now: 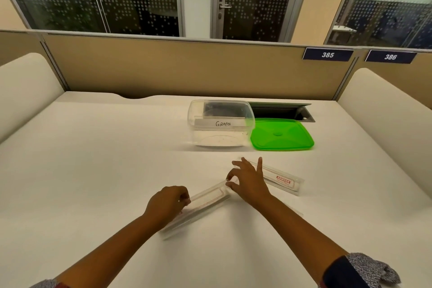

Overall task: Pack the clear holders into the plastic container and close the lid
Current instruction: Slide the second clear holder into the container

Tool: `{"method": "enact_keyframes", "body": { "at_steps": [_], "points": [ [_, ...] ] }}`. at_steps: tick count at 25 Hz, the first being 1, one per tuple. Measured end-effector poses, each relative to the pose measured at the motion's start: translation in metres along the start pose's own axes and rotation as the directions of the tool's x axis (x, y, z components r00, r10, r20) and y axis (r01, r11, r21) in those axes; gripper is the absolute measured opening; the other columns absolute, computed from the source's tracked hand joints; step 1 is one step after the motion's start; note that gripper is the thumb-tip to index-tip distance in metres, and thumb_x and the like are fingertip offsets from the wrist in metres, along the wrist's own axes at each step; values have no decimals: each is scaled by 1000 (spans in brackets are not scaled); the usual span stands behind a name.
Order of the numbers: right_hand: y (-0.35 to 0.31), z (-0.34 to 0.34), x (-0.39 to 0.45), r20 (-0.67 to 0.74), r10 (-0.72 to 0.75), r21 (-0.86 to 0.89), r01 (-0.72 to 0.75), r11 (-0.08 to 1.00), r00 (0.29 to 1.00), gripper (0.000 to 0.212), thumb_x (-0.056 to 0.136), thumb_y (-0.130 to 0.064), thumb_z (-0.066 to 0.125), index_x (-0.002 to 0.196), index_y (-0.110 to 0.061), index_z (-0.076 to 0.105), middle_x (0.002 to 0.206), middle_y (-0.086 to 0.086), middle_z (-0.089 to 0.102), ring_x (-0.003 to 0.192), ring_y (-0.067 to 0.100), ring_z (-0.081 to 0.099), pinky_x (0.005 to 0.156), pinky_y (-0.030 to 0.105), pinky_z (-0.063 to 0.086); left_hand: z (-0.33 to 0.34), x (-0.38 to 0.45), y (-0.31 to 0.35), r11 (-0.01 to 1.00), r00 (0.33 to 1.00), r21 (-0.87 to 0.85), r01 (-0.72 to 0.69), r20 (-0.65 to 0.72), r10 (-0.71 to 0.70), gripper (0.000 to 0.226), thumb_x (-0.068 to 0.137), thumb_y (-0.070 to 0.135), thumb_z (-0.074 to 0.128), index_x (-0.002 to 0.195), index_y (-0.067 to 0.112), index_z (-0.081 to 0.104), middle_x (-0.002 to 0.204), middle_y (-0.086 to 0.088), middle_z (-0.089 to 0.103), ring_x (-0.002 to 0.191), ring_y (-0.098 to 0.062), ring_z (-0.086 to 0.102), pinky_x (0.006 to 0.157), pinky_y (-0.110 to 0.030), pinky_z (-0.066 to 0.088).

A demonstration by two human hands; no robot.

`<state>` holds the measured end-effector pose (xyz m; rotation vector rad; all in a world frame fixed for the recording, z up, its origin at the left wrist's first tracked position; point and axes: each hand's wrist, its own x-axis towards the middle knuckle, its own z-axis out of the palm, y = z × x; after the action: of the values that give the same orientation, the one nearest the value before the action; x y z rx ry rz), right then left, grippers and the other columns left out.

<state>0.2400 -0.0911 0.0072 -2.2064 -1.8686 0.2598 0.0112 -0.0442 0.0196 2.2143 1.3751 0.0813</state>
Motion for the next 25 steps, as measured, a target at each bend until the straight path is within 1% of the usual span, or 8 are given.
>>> {"method": "enact_keyframes", "body": {
  "at_steps": [5, 7, 8, 10, 12, 16, 20, 25],
  "points": [
    [-2, -8, 1, -107, 6, 98, 5, 995, 994, 21, 89, -37, 55, 103, -25, 65, 141, -5, 47, 143, 14, 23, 115, 48, -12, -17, 2, -1, 984, 994, -175, 29, -102, -47, 18, 89, 23, 52, 74, 30, 59, 73, 11, 71, 74, -14, 68, 72, -35, 55],
    [-5, -11, 2, -204, 29, 255, 25, 967, 979, 19, 88, -32, 59, 101, -20, 66, 128, -1, 58, 130, 17, 43, 114, 36, 18, -23, 6, 1, 972, 989, -235, 4, -144, -39, 22, 89, 22, 53, 70, 33, 58, 71, 12, 71, 72, -13, 67, 68, -33, 54],
    [-8, -14, 2, -249, 88, 395, 18, 918, 964, 17, 86, -29, 62, 98, -18, 66, 115, 0, 64, 117, 16, 54, 103, 28, 34, -27, 9, 3, 961, 986, -276, -12, -160, -33, 23, 89, 22, 54, 69, 34, 57, 69, 11, 71, 70, -13, 67, 66, -31, 53],
    [-15, -21, 5, -234, 240, 649, -33, 760, 942, 15, 83, -26, 67, 95, -18, 67, 88, -5, 68, 88, 11, 64, 79, 19, 48, -34, 15, 8, 941, 981, -335, -46, -192, -20, 25, 88, 22, 55, 67, 35, 56, 67, 11, 71, 64, -11, 66, 62, -28, 50],
    [-19, -26, 11, -175, 306, 746, -77, 661, 936, 14, 83, -24, 68, 96, -19, 67, 77, -7, 67, 77, 9, 64, 67, 11, 46, -39, 20, 12, 936, 975, -344, -74, -223, -5, 26, 88, 20, 55, 66, 36, 56, 66, 12, 70, 63, -10, 66, 59, -24, 47],
    [-11, -37, 19, -119, 313, 842, -71, 535, 942, 17, 84, -14, 66, 101, -11, 68, 79, 3, 70, 78, 15, 66, 69, 13, 50, -43, 29, 20, 930, 969, -352, -108, -245, 20, 29, 88, 19, 56, 65, 36, 56, 65, 13, 69, 61, -9, 65, 57, -20, 47],
    [-3, -51, 25, -27, 332, 926, -102, 364, 943, 21, 86, -10, 64, 107, -13, 65, 76, 0, 69, 65, 8, 64, 54, 15, 55, -57, 47, 33, 918, 990, -384, -99, -132, 51, 17, 88, 21, 59, 73, 27, 60, 65, 8, 68, 53, -7, 63, 56, -17, 51],
    [6, -66, 41, 29, 458, 963, -148, 225, 888, 13, 88, -12, 61, 101, -16, 63, 76, 0, 68, 65, 11, 62, 49, 18, 56, -85, 71, 36, 841, 1000, -541, -27, -6, 28, 9, 89, 27, 56, 89, 19, 60, 64, 0, 70, 49, -11, 64, 51, -19, 55]
  ]
}}
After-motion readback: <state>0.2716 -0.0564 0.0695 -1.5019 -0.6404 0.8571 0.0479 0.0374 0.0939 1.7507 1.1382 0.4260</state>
